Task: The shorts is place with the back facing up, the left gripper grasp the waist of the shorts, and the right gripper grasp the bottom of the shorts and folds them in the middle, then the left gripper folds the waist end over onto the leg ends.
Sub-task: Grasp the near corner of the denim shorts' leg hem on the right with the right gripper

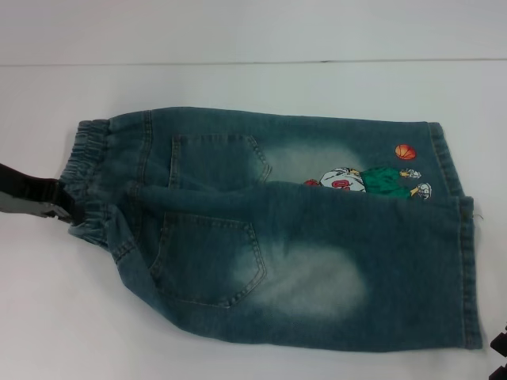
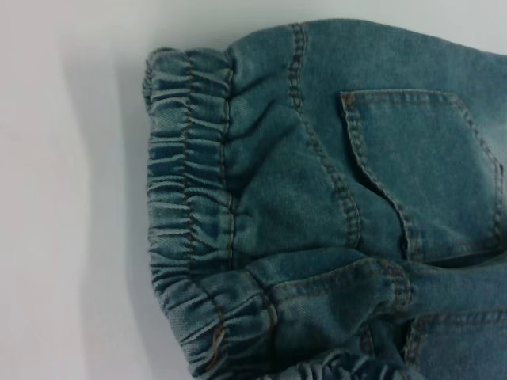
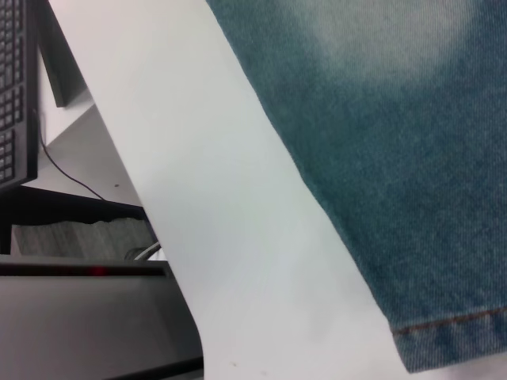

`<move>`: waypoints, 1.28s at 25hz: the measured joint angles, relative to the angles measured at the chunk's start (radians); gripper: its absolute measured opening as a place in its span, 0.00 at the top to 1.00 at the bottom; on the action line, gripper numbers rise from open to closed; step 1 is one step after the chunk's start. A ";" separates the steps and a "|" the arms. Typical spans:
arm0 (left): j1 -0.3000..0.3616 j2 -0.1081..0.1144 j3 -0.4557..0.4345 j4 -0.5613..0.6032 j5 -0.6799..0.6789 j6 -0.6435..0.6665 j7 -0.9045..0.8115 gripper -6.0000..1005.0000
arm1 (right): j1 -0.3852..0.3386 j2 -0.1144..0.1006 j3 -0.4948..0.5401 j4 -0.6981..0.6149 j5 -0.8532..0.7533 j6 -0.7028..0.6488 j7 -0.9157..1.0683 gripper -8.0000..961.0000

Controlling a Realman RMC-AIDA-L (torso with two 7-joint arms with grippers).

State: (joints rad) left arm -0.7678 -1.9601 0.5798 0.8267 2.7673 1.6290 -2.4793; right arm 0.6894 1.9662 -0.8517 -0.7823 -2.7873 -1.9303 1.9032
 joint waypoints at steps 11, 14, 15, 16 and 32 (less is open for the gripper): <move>-0.001 -0.002 0.000 0.000 0.000 0.000 0.004 0.95 | 0.012 0.017 0.001 0.008 0.003 0.060 0.012 0.33; -0.001 -0.003 0.000 0.000 0.000 0.000 0.005 0.95 | 0.019 0.028 0.004 0.016 0.005 0.080 0.012 0.34; -0.001 -0.003 0.000 0.000 0.000 0.000 0.005 0.95 | 0.021 0.031 0.004 0.018 0.005 0.085 0.013 0.35; -0.001 -0.003 0.000 0.000 0.000 0.000 0.005 0.95 | 0.022 0.033 0.004 0.019 0.005 0.090 0.013 0.35; 0.004 -0.003 0.000 0.000 0.000 -0.003 0.007 0.95 | 0.023 0.031 0.002 0.020 0.069 0.082 -0.014 0.44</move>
State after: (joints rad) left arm -0.7638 -1.9634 0.5798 0.8268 2.7673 1.6259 -2.4727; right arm 0.7125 1.9971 -0.8493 -0.7623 -2.7184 -1.8479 1.8888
